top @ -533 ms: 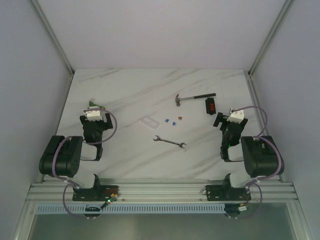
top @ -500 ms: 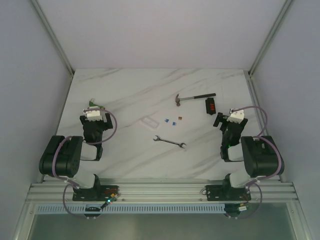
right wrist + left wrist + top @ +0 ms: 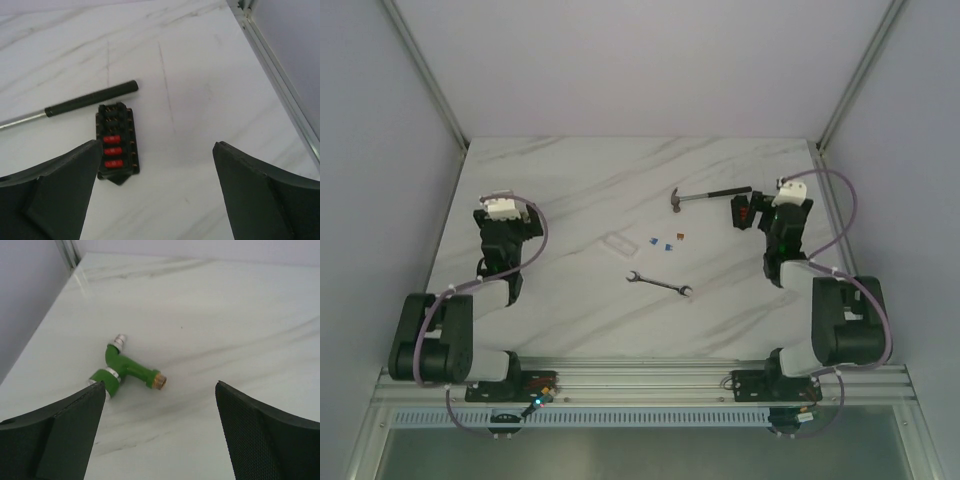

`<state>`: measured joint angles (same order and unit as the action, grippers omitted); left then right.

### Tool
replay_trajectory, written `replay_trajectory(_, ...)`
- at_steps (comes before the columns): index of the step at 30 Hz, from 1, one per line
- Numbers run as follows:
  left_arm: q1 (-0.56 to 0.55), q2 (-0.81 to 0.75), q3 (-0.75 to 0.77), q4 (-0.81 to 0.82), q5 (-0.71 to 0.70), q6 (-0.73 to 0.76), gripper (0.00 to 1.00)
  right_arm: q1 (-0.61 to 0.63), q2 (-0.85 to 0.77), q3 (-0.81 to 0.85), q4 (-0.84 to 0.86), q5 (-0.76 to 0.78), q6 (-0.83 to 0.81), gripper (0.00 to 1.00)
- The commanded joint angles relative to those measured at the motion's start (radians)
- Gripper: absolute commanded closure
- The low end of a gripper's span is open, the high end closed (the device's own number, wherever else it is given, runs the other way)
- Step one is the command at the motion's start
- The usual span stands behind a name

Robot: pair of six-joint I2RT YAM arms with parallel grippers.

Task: Snap on the fuse box
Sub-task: Move the fuse box base at the center of the board.

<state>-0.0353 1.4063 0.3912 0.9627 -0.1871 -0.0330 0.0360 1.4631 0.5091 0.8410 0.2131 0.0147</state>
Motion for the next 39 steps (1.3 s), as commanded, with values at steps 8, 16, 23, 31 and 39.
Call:
replay_trajectory(8,-0.015,-0.079,0.189,-0.355,0.106,-0.357,0.0,-0.003,0.221,0.422,-0.504,-0.125,0.098,0.06)
replay_trajectory(16,-0.094,-0.093,0.204,-0.444,0.182,-0.446,0.0,0.001,0.415,0.637,-0.696,-0.131,0.139,0.14)
replay_trajectory(23,-0.171,-0.083,0.204,-0.474,0.266,-0.492,0.0,0.015,0.492,0.715,-0.776,-0.156,0.145,0.26)
replay_trajectory(31,-0.244,-0.083,0.212,-0.51,0.29,-0.509,0.0,0.046,0.45,0.653,-0.818,-0.173,0.144,0.5)
replay_trajectory(39,-0.27,-0.116,0.216,-0.538,0.297,-0.521,0.0,0.106,0.309,0.502,-0.888,-0.154,0.216,0.57)
